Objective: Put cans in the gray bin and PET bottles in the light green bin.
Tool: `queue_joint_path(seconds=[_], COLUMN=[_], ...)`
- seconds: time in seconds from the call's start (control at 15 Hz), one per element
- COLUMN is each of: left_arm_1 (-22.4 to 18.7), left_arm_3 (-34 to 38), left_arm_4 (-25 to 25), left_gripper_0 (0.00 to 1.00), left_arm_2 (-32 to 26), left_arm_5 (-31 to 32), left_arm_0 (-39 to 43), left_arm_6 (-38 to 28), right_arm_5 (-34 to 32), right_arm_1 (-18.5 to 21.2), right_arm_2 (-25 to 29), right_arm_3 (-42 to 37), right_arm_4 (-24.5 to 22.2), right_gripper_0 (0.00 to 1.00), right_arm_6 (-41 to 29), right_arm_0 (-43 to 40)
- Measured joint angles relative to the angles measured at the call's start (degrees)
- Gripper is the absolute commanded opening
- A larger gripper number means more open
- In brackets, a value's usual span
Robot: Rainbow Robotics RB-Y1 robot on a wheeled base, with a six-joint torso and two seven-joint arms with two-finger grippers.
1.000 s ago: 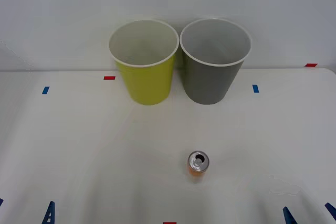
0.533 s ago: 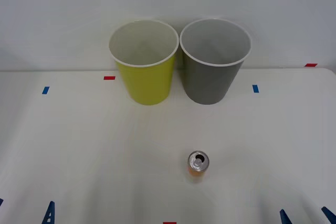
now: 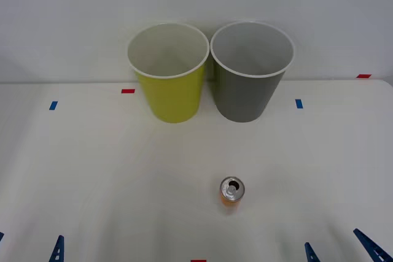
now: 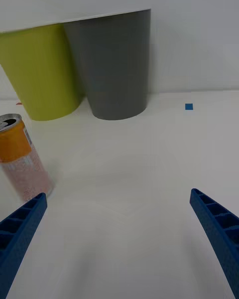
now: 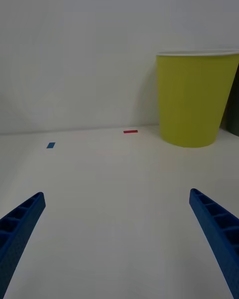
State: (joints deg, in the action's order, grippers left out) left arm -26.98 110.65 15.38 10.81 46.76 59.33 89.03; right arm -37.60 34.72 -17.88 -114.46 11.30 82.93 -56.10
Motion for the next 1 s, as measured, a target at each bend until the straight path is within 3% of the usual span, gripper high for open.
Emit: queue_joint_path(seconds=[0.13,0.6,1.0], left_arm_1=[0.0,0.0,0.0], left_arm_3=[0.0,0.0,0.0], left_arm_4=[0.0,0.0,0.0], left_gripper_0=[1.0,1.0,1.0], left_arm_2=[0.0,0.0,0.0], left_arm_5=[0.0,0.0,0.0], left_arm_0=[0.0,0.0,0.0], left_arm_6=[0.0,0.0,0.0], right_arm_5=[-0.9,-1.3,3.7], right_arm_1=[2.1,4.5,1.5], right_arm_2=[-3.7,-13.8,-19.5], right_arm_3=[0.0,5.6,9.8], right_arm_4=[2.9,5.4,6.1], right_gripper_0=[1.0,1.0,1.0], right_arm_6=[4.6,5.8,7.6], right_arm_0=[2.3,17.1,28.4])
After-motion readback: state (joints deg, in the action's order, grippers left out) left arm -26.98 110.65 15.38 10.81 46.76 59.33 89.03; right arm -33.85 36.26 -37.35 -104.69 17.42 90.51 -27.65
